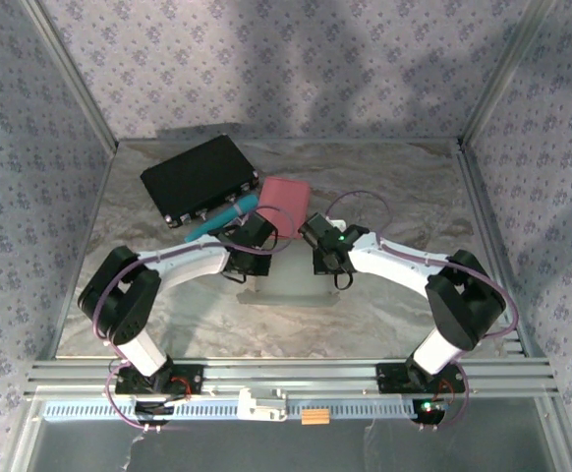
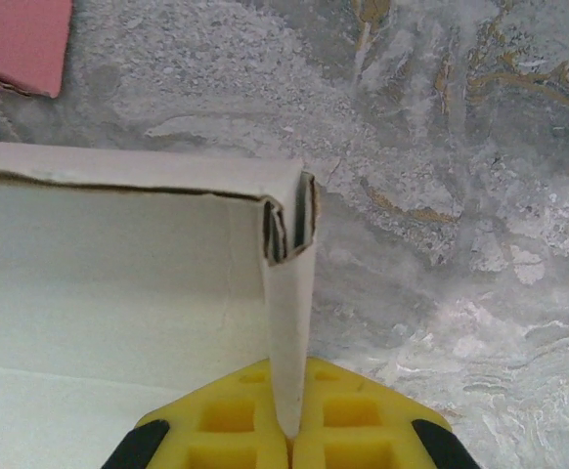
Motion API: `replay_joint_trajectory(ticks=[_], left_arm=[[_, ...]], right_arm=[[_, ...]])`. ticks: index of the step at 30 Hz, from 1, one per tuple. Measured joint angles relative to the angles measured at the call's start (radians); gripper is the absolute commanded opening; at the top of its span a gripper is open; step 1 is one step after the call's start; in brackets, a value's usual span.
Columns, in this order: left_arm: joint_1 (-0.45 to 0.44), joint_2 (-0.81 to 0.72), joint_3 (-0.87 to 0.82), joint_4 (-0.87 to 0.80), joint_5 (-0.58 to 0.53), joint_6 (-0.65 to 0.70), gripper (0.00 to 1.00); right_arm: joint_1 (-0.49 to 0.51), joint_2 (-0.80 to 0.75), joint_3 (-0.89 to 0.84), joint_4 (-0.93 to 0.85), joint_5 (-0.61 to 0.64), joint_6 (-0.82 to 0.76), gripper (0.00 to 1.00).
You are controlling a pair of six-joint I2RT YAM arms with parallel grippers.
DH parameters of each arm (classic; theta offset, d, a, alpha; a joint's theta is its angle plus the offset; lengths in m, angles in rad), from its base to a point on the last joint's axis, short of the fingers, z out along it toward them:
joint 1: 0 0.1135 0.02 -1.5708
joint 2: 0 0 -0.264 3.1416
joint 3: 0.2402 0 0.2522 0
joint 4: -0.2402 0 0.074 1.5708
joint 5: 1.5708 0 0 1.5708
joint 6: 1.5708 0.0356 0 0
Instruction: Fold the paper box
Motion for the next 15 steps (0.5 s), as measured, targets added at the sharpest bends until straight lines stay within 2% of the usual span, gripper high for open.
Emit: replay_joint_trajectory(ticks=[3, 9, 15], left_arm=[[-0.034, 0.003, 0.023, -0.047, -0.089, -0.069, 0.00], [-0.074, 0.065, 0.108, -0.128, -0.193, -0.144, 0.00], [-0.099, 0.103, 0.133, -0.163, -0.227, -0.172, 0.00]], right_arm=[[0.006, -0.009, -0.006, 0.018, 0.000, 0.000, 0.00], [-0.001, -0.010, -0.010, 0.036, -0.001, 0.000, 0.00], [-0.007, -0.010, -0.022, 0.036, -0.008, 0.000, 0.00]])
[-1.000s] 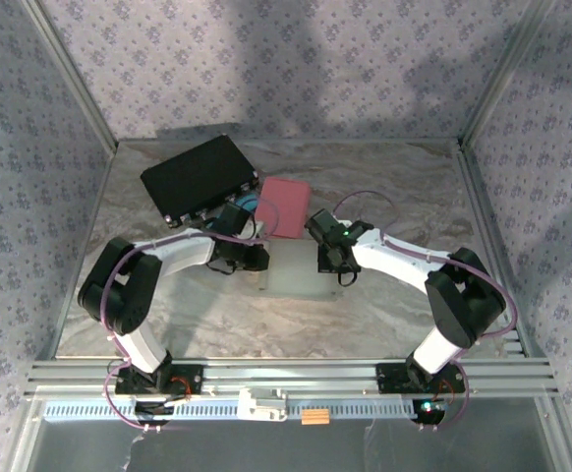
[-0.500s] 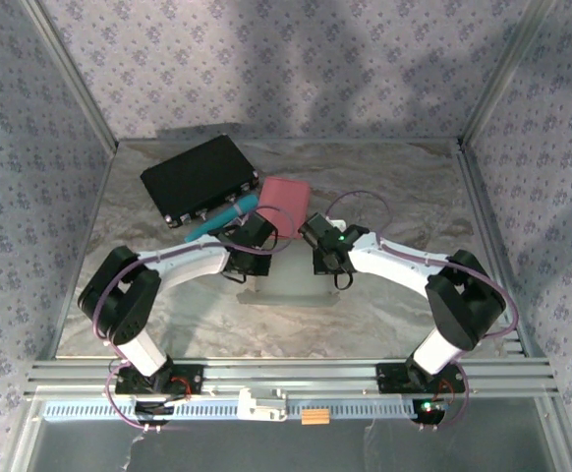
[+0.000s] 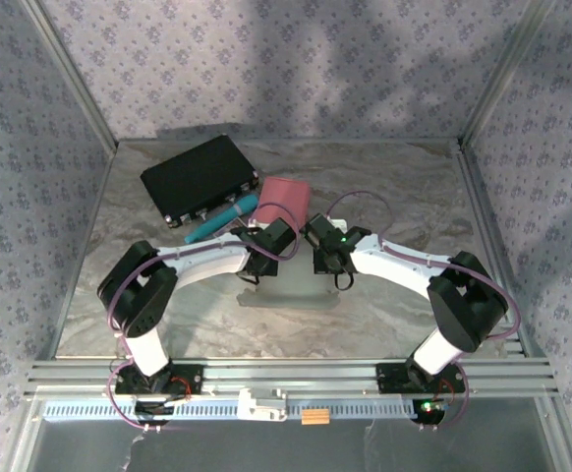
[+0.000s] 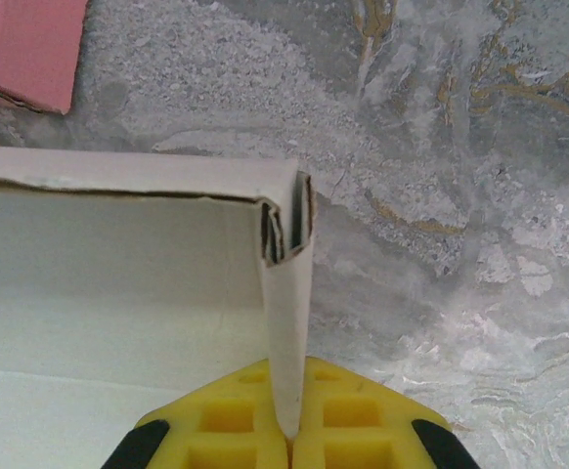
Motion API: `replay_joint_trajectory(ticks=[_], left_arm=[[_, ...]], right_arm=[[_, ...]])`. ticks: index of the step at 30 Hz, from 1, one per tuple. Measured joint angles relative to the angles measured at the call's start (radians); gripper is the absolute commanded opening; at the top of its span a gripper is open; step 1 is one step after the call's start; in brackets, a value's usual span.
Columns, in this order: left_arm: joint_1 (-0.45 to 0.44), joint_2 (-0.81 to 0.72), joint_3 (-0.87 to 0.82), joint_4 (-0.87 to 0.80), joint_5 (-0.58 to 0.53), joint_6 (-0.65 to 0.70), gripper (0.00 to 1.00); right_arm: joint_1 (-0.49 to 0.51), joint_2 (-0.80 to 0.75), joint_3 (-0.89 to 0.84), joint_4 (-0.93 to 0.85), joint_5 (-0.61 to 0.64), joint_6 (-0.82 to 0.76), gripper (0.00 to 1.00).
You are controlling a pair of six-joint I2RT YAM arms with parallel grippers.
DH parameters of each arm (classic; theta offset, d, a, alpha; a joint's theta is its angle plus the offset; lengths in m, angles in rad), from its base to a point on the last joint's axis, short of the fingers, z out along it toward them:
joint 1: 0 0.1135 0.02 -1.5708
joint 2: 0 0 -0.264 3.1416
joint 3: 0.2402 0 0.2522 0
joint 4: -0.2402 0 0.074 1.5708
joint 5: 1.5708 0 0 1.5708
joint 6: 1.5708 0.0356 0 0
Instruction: Fold the paper box
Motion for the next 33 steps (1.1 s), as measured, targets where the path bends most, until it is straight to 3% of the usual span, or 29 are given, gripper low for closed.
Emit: replay_joint_trajectory(ticks=[4, 8, 11, 24, 33], left_arm=[[0.000, 0.008, 0.016, -0.015, -0.004, 0.004, 0.01], [0.005, 0.011, 0.024, -0.022, 0.005, 0.026, 0.26], [0.012, 0.010, 0.024, -0.018, 0.021, 0.054, 0.36], [0.052, -0.022, 0.022, 0.007, 0.101, 0.128, 0.39], [0.130, -0.024, 0.003, 0.028, 0.167, 0.148, 0.37]], right_arm=[[-0.001, 0.000, -0.006, 0.006, -0.003, 0.001, 0.00], [-0.001, 0.000, -0.007, 0.006, -0.003, 0.001, 0.00], [-0.001, 0.000, -0.007, 0.006, -0.003, 0.001, 0.00], [0.000, 0.000, -0.007, 0.006, -0.003, 0.001, 0.00], [0.004, 0.000, -0.007, 0.010, -0.004, 0.001, 0.00]])
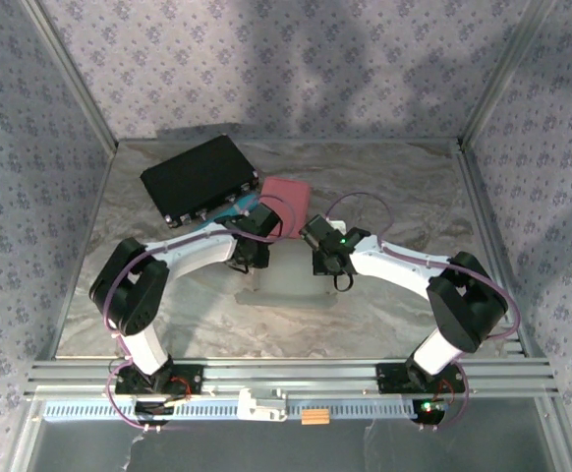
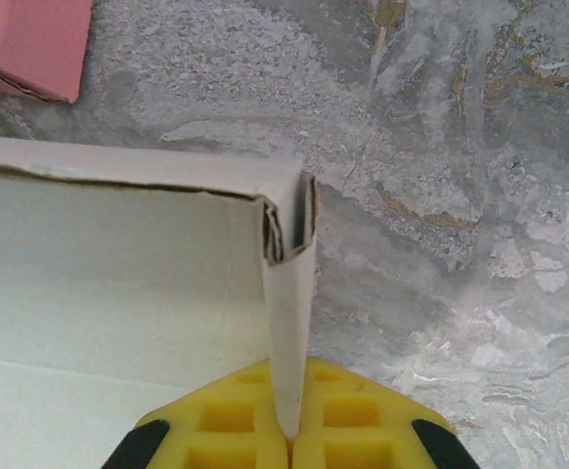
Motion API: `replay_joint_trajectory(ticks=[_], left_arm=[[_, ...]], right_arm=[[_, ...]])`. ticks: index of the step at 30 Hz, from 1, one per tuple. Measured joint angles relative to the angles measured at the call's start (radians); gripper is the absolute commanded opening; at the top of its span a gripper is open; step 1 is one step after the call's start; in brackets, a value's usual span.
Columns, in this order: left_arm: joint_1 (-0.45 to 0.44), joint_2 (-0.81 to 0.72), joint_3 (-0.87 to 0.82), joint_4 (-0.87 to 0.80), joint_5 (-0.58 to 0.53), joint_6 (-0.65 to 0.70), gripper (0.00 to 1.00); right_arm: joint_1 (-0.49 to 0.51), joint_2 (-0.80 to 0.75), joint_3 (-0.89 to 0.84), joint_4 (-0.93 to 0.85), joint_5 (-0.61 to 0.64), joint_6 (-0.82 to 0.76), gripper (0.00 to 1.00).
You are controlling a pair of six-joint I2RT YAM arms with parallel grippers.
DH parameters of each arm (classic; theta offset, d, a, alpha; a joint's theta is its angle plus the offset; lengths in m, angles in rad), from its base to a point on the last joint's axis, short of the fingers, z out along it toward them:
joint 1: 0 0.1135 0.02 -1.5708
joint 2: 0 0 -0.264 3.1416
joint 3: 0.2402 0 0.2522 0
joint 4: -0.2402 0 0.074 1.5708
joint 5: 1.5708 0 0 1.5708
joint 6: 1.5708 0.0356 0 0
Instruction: Fold the paper box
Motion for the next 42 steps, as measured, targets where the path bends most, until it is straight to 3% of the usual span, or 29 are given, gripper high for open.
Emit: replay_joint_trajectory(ticks=[10, 14, 20, 31, 40, 42], left_arm=[[0.000, 0.008, -0.002, 0.006, 0.040, 0.023, 0.30], [-0.001, 0.008, -0.014, 0.010, 0.047, 0.021, 0.22], [-0.020, 0.018, -0.015, 0.006, 0.017, -0.005, 0.00], [-0.124, 0.055, 0.076, -0.127, -0.196, -0.150, 0.00], [-0.127, 0.090, 0.105, -0.159, -0.227, -0.174, 0.00], [-0.127, 0.094, 0.105, -0.157, -0.225, -0.171, 0.06]], right_arm=[[0.000, 0.000, 0.000, -0.001, 0.000, 0.002, 0.00], [0.000, 0.000, 0.000, 0.000, -0.007, 0.003, 0.00], [0.000, 0.000, 0.000, 0.000, -0.015, 0.003, 0.00], [-0.002, 0.000, 0.000, 0.000, -0.023, 0.003, 0.00], [-0.005, -0.001, -0.005, 0.008, -0.042, 0.003, 0.00], [-0.005, -0.002, -0.007, 0.010, -0.042, 0.004, 0.00]])
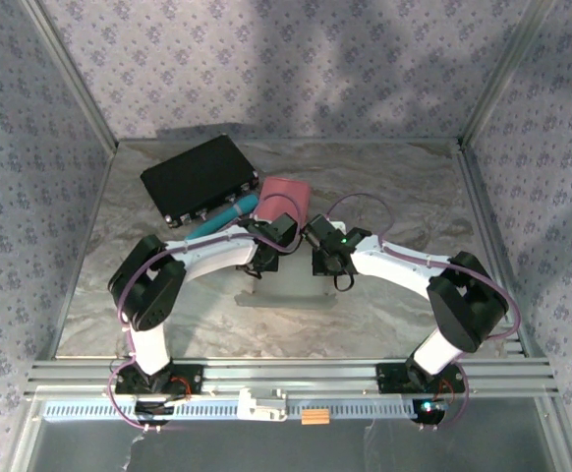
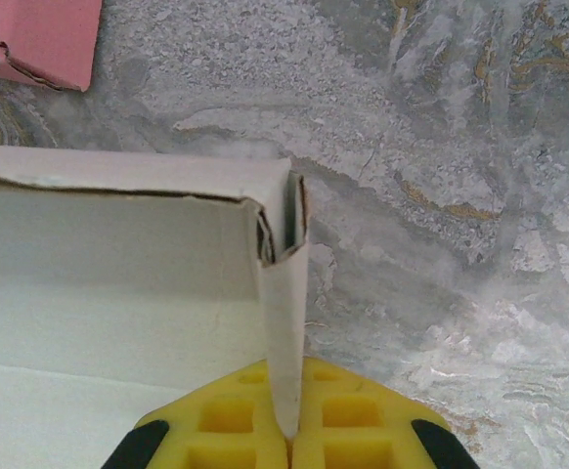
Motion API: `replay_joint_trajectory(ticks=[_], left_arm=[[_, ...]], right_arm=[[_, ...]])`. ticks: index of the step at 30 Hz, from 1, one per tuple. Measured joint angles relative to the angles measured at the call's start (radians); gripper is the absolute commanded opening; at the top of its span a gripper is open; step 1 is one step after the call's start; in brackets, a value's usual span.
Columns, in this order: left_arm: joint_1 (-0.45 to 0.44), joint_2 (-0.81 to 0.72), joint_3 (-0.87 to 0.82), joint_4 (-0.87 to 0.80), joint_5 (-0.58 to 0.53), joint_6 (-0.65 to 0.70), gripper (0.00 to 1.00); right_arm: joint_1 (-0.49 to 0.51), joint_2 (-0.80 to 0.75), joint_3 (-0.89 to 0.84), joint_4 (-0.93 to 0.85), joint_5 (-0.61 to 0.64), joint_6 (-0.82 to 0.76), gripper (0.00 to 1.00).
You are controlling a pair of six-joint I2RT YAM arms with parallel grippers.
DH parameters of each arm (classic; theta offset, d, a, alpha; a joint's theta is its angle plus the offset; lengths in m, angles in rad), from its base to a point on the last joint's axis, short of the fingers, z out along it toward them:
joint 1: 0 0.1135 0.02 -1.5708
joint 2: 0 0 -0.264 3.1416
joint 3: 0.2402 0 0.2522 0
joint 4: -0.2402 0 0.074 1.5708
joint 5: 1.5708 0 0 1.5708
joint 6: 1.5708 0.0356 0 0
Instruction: Fold the paper box
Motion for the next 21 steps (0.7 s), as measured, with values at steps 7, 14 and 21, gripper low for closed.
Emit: replay_joint_trajectory(ticks=[7, 14, 21], left_arm=[[-0.002, 0.000, -0.025, 0.028, 0.021, 0.027, 0.23], [-0.002, -0.002, -0.044, 0.040, 0.043, 0.034, 0.23], [0.000, -0.015, -0.074, 0.061, 0.080, 0.018, 0.01]], right_arm=[[0.000, -0.001, -0.006, -0.008, 0.013, 0.007, 0.00], [0.000, -0.001, -0.008, -0.012, 0.012, 0.007, 0.00], [0.004, -0.001, -0.008, -0.014, 0.008, 0.006, 0.00]])
